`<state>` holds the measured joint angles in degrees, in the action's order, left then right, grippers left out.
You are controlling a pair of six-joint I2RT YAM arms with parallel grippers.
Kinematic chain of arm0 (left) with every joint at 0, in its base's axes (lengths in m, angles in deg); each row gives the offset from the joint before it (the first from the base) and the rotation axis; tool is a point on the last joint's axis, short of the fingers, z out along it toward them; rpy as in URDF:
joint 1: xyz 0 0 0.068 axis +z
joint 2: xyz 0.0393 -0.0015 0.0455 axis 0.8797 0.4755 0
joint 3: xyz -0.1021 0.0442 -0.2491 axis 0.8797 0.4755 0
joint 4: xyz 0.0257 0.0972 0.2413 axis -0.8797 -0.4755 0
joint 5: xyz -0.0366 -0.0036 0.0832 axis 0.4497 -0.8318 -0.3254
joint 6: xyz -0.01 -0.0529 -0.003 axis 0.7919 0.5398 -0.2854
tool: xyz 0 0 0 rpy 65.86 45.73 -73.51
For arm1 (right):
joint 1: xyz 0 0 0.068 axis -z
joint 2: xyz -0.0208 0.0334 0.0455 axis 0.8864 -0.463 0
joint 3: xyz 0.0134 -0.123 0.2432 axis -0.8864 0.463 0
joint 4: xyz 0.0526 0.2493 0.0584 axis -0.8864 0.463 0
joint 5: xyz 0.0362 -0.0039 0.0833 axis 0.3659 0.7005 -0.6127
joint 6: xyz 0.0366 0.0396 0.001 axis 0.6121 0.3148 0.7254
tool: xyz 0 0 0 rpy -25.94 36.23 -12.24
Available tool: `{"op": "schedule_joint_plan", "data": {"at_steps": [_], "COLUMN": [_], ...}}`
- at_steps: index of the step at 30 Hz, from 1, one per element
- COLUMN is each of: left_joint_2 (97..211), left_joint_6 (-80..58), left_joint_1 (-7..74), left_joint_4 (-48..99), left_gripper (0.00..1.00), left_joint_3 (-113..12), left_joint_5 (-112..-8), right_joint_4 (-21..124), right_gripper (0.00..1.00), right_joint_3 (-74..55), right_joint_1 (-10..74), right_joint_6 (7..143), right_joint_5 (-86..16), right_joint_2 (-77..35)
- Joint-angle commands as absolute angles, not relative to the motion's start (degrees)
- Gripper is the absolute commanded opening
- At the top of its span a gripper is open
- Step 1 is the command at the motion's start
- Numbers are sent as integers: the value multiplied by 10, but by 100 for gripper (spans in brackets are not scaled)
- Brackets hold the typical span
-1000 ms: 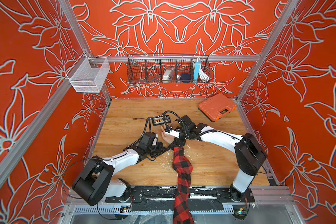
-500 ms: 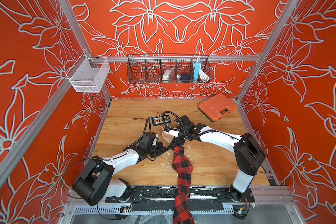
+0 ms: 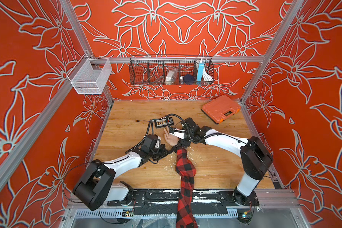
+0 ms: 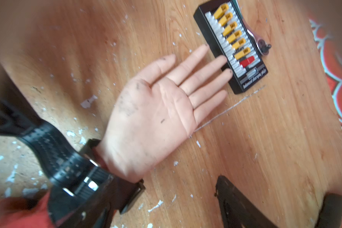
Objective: Take off the watch
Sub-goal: Untie the watch from the hand.
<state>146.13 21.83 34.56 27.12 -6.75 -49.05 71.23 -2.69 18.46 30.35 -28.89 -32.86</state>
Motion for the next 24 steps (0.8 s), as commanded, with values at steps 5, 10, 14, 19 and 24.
{"op": "schedule_joint_plan", "data": {"at_steps": [5,10,14,19,24], "left_joint_2": [1452,1440,1426,1416,1432], "left_joint_6": [211,207,197,182,165], "left_joint_1": [347,347,348,348,348], "left_joint_4": [234,234,217,191,183], "left_gripper": [0,0,0,0,0], "left_joint_3": [-70,-79,-101,-139,-183], "left_joint_5": [-497,-494,-494,-495,-477], "right_joint_4": [728,734,727,709,707], "right_gripper": [80,79,78,77,76], "right_joint_3": [-15,-5,13,30,25], "right_joint_1": [198,198,199,199,198], "right_joint_6": [285,254,237,221,220], "right_joint_5": [-267,-335,-381,-417,-432], "right_joint_2": [-295,-274,-251,-234,-236]}}
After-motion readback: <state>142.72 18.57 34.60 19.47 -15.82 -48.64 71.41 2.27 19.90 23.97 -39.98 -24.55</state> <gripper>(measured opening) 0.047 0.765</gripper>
